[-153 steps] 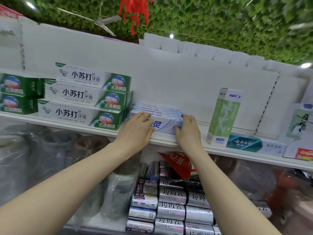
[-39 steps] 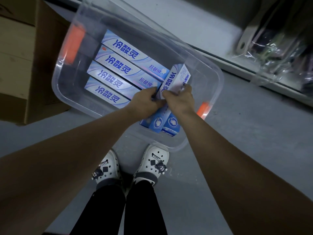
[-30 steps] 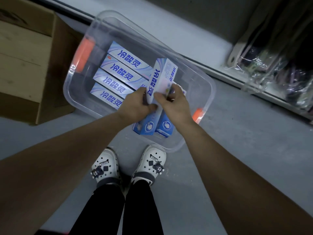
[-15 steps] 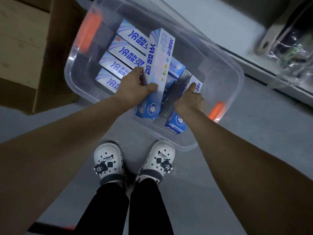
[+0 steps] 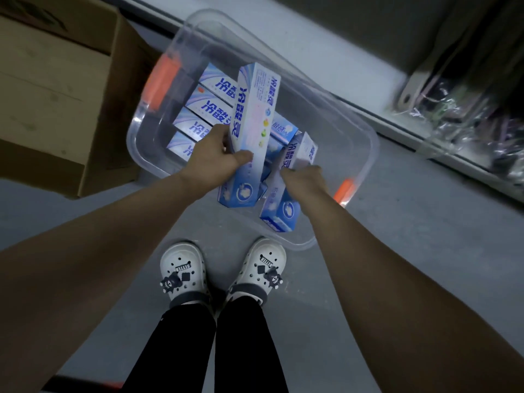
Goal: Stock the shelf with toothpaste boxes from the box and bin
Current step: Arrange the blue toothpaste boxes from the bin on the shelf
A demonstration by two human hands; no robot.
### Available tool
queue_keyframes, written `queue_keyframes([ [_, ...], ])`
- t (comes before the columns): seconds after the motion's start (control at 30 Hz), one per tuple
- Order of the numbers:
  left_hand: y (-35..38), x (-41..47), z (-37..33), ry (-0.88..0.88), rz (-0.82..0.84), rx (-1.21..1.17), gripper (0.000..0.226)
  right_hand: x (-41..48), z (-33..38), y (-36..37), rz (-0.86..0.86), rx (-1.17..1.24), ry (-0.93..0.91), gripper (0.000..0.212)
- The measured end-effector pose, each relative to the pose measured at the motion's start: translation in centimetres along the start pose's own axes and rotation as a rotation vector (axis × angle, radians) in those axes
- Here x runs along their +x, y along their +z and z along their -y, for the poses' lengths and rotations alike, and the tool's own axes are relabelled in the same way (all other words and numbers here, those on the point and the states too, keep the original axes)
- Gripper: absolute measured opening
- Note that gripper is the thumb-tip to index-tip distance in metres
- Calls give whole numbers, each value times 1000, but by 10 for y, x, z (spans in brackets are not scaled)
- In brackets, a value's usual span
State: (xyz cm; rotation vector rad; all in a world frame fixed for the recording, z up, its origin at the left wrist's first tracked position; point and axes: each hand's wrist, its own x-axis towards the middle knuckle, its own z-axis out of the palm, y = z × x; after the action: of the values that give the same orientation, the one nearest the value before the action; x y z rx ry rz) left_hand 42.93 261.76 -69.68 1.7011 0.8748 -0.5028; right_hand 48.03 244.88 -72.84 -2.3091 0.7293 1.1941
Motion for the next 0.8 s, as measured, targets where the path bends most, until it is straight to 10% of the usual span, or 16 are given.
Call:
queue_keyframes([
  [0.1, -17, -19, -13, -55, 17, -57, 40, -35, -3, -28, 128, 294, 21, 29],
  [0.47, -81, -135, -95, -53, 214, -160, 46, -195, 9, -125, 520, 951, 18, 36],
  [0.67, -119, -198, -155, 57, 273, -125, 37, -280, 39, -150, 577, 881, -124, 77],
  [0.8, -150, -244, -196, 127, 238, -110, 28, -332, 42, -184, 444, 800, -241, 59],
])
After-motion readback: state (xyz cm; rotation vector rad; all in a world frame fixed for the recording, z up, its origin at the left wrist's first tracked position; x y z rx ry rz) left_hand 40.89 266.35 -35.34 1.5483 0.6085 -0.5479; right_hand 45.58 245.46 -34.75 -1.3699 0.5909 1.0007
